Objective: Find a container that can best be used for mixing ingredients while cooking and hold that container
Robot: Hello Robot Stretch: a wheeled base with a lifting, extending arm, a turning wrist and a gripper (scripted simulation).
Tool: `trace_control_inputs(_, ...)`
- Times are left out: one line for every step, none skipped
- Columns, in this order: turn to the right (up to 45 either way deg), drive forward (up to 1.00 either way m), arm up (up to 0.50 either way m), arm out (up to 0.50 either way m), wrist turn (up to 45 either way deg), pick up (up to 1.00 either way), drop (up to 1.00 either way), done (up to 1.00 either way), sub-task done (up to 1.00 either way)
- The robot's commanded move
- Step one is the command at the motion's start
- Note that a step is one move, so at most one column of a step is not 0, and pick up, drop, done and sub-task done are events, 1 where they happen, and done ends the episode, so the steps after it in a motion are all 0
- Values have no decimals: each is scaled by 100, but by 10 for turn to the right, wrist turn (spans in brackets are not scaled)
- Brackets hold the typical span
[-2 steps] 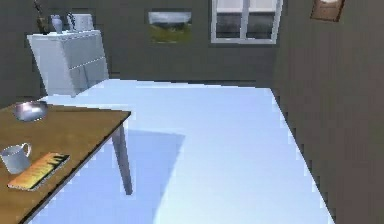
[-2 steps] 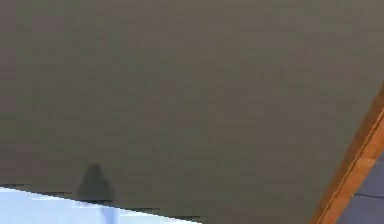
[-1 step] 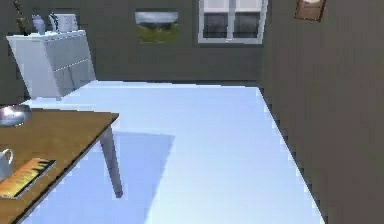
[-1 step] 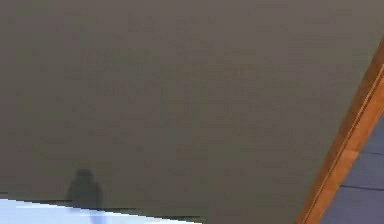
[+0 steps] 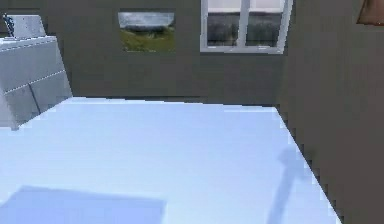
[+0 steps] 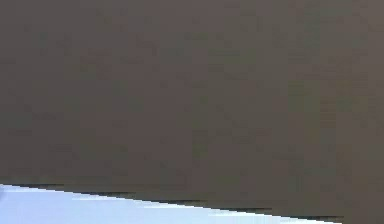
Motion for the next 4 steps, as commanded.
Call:
trace_control_inputs(0,45,0,0,0,0,0,0,0)
trace_control_inputs(-330,0,0,0,0,0,0,0,0)
trace_control_inputs(0,35,0,0,0,0,0,0,0)
trace_control_inputs(-450,0,0,0,0,0,0,0,0)
